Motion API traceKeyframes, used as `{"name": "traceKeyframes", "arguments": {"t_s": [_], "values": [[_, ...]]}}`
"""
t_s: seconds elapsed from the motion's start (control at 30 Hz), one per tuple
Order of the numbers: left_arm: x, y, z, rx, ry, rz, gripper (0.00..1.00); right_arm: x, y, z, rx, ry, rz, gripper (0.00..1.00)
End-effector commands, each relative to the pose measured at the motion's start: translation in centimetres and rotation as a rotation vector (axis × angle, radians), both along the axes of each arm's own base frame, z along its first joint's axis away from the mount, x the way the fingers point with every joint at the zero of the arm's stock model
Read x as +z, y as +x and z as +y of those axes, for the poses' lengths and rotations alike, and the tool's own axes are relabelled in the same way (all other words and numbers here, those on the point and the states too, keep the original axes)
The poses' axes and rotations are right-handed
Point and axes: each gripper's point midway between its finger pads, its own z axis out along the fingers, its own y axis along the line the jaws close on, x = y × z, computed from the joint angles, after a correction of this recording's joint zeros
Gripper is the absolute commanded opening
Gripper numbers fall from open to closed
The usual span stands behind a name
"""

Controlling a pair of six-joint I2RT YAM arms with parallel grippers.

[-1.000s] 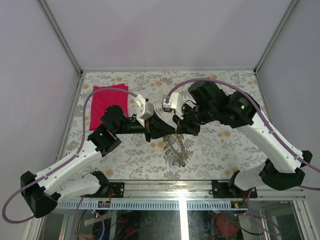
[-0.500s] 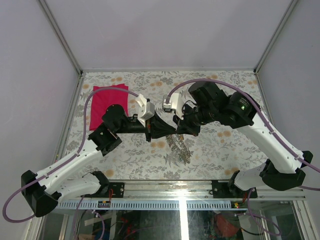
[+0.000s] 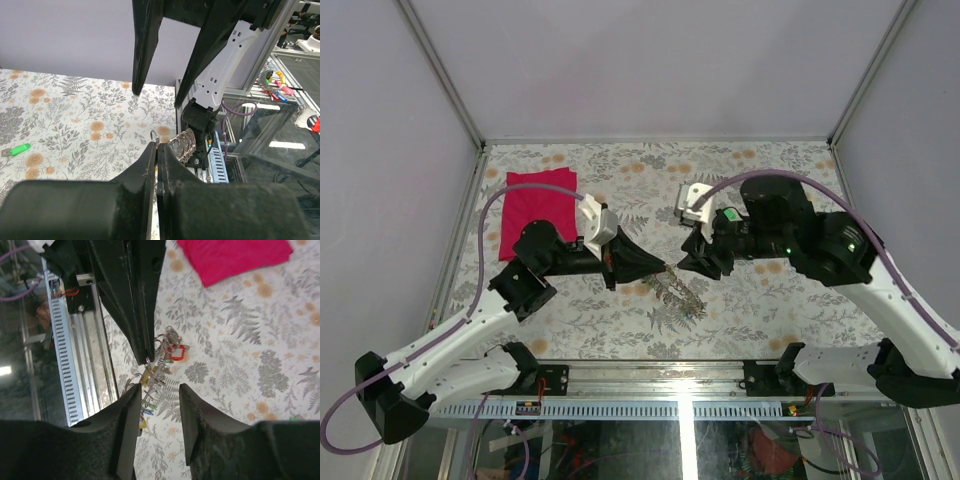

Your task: Put the keys on the keyring

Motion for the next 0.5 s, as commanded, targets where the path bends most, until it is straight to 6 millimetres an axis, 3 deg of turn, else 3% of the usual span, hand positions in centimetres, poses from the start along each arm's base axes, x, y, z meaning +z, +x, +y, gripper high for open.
{"name": "traceKeyframes", "arguments": {"t_s": [0.0,0.13,0.33,0.47], "values": [[4.2,-0.2,1.1,0.020,-0.162,-0.067,0.00,4.6,1.1,-0.1,-0.106,0.210,-0.118,0.44],[4.4,0.1,1.8,0.021,-0.180,-0.053,0.00,4.5,1.4,0.1,-0.132,0.262,-0.102,0.47],[4.8,-0.2,2.3,0.010,-0.178,-0.068,0.00,3.4,2.4,0.0,-0.066,0.376,0.062,0.48],[5.0,-0.6,2.3,-0.017,-0.168,-0.081,0.00,3.2,1.2,0.1,0.072,0.461,0.147,0.48]]}}
